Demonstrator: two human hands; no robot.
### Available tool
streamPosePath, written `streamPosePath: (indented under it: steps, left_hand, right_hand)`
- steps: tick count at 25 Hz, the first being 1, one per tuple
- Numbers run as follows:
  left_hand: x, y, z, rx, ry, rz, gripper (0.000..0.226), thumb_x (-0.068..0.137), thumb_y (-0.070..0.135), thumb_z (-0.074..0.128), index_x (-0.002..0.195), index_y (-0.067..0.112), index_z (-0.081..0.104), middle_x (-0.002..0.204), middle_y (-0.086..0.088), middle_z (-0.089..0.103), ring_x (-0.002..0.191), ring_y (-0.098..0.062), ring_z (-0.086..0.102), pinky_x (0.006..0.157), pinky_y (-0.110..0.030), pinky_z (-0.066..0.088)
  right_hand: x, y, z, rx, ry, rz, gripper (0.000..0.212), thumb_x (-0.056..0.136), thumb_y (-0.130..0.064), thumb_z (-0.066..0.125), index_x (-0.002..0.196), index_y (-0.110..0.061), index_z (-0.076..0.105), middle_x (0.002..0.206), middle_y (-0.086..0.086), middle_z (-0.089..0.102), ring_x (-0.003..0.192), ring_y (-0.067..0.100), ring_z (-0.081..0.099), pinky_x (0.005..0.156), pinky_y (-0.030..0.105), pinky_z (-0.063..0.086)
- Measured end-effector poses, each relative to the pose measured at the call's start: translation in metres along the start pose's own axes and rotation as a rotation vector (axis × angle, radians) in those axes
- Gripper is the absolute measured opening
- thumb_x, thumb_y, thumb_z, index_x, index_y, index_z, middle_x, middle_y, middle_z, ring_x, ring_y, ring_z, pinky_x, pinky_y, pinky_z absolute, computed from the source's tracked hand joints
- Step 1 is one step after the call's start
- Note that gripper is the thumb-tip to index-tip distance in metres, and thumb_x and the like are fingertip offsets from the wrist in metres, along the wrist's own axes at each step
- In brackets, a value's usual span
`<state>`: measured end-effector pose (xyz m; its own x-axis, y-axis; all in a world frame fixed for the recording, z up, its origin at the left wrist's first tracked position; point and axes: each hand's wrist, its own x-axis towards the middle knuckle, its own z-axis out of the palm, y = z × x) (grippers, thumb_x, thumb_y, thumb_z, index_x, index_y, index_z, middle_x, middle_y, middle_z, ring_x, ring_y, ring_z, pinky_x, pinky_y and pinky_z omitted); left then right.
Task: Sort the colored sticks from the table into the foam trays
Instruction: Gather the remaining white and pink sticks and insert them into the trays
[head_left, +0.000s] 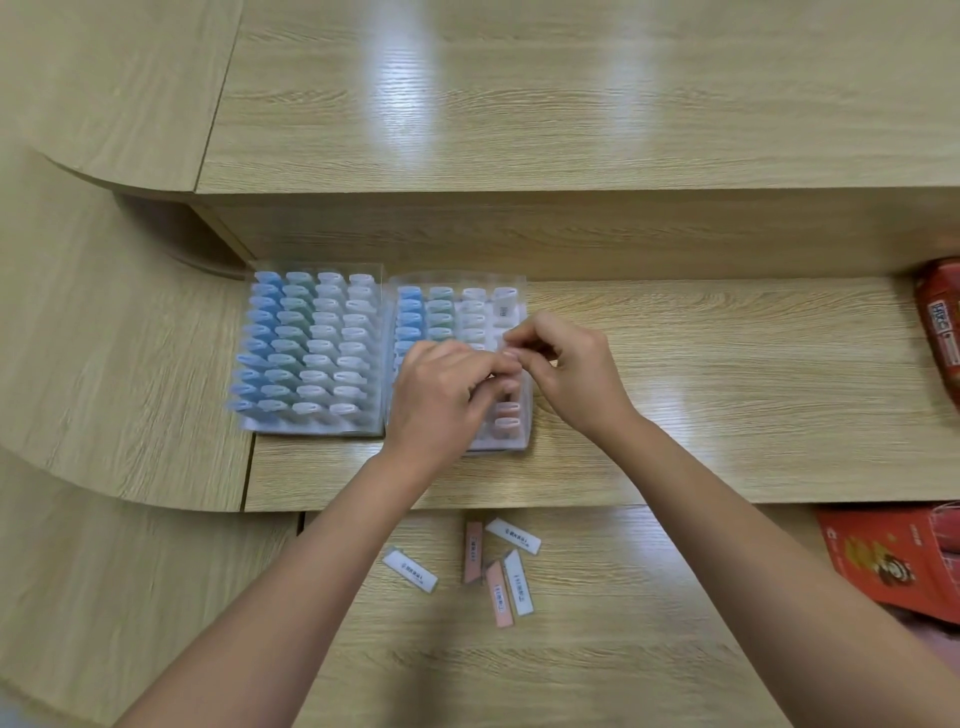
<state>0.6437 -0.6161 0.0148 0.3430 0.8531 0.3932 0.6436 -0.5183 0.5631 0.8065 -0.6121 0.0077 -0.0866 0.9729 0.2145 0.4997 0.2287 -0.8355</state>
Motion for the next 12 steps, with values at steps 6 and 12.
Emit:
streamPosePath:
  steps: [6, 12]
  left_hand:
    - [-0.003, 0.002, 0.003, 0.174, 0.034, 0.117, 0.011, 0.082, 0.026, 0.064, 0.076, 0.022, 0.072, 0.066, 0.013, 0.066, 0.073, -0.009, 0.055, 0.074, -0.025, 0.028]
    - [-0.004, 0.002, -0.002, 0.267, 0.008, 0.186, 0.022, 0.083, 0.019, 0.054, 0.075, 0.022, 0.074, 0.074, 0.011, 0.068, 0.070, -0.019, 0.060, 0.073, -0.030, 0.029]
  right_hand:
    - [0.000, -0.001, -0.001, -0.018, -0.040, -0.030, 0.007, 0.083, 0.002, 0.064, 0.090, 0.000, 0.065, 0.082, 0.005, 0.069, 0.080, 0.007, 0.061, 0.071, 0.015, 0.049]
    - [-0.012, 0.004, -0.001, -0.054, 0.000, -0.153, 0.010, 0.086, -0.002, 0.061, 0.094, 0.000, 0.067, 0.087, 0.007, 0.071, 0.082, 0.013, 0.067, 0.074, 0.023, 0.052]
